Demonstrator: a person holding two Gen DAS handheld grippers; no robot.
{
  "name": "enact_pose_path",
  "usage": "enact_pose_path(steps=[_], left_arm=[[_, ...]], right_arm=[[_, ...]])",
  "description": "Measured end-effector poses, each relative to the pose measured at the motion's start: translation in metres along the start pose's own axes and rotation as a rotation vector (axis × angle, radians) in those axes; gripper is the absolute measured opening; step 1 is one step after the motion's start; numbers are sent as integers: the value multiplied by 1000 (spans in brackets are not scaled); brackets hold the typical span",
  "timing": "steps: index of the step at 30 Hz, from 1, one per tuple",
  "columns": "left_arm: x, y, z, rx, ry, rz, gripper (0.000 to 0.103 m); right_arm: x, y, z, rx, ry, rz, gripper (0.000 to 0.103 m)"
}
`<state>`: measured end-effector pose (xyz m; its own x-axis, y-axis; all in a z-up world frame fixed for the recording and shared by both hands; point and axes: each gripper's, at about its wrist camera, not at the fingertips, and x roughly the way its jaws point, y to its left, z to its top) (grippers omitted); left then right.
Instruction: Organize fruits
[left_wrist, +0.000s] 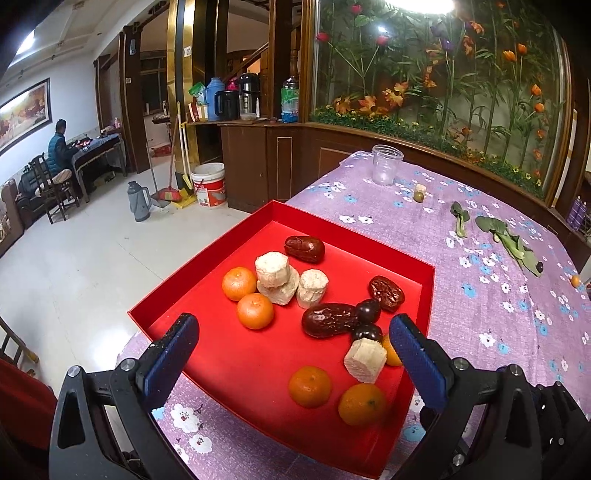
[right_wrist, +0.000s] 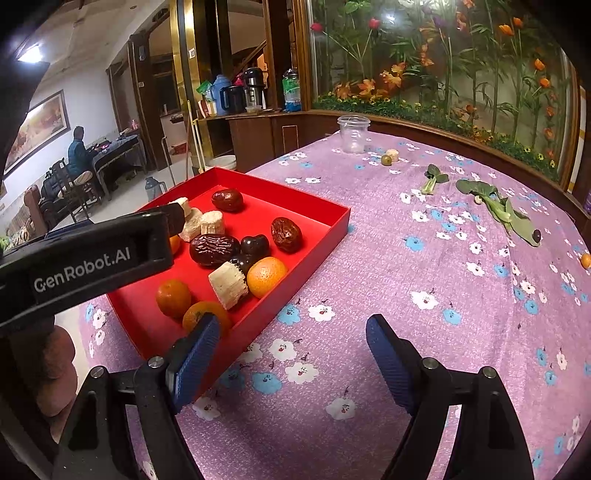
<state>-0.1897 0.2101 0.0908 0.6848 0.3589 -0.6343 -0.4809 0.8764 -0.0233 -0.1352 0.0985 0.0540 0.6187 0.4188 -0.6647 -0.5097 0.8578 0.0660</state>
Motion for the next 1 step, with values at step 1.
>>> enact_pose_path(steps=[1], left_arm=[[-1, -1, 1, 2, 1, 3, 103]], right_arm=[[-2, -3, 1, 7, -2, -3, 86]])
